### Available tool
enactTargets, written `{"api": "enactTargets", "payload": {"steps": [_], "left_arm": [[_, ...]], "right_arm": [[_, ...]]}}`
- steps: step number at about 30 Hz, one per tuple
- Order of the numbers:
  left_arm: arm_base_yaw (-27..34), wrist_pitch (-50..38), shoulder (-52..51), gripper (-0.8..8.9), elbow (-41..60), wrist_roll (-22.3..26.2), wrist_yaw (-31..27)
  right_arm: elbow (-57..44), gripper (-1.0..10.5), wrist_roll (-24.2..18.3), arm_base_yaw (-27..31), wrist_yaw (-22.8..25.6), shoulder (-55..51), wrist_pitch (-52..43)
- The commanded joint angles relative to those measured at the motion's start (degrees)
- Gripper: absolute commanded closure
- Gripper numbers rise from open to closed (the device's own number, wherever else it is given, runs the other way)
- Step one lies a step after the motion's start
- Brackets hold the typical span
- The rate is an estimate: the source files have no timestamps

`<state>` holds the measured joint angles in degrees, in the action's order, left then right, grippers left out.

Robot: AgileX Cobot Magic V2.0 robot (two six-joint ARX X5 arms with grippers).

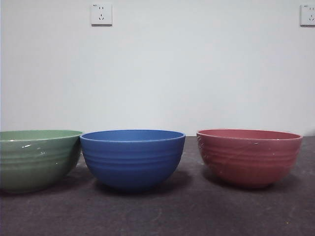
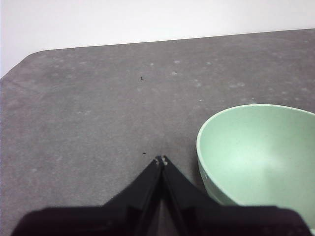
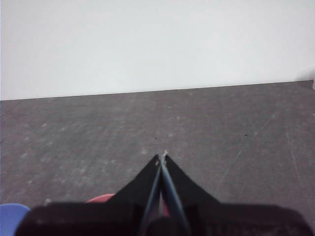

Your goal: Pick up the green bowl on the top,put the green bowl on the left,pick up the red bowl in the middle,put the red bowl on the right

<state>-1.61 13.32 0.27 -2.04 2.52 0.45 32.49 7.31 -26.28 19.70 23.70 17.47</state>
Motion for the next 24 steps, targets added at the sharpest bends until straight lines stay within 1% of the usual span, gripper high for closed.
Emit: {"api": "enactTargets", "payload": {"steps": [1, 23, 24], "left_arm": [[0.17, 0.33, -0.15, 8.17, 0.74, 0.24, -0.02], [0.17, 0.33, -0.15, 8.17, 0.74, 0.24, -0.04], [0.17, 0.33, -0.15, 8.17, 0.74, 0.24, -0.04]], "right_arm": [[-0.31, 9.4, 0.57, -0.04, 0.17, -0.09, -0.26], [-0.31, 9.4, 0.57, -0.02, 0.2, -0.09, -0.24], [-0.31, 9.4, 0.07, -0.02, 0.22, -0.09, -0.26]]}}
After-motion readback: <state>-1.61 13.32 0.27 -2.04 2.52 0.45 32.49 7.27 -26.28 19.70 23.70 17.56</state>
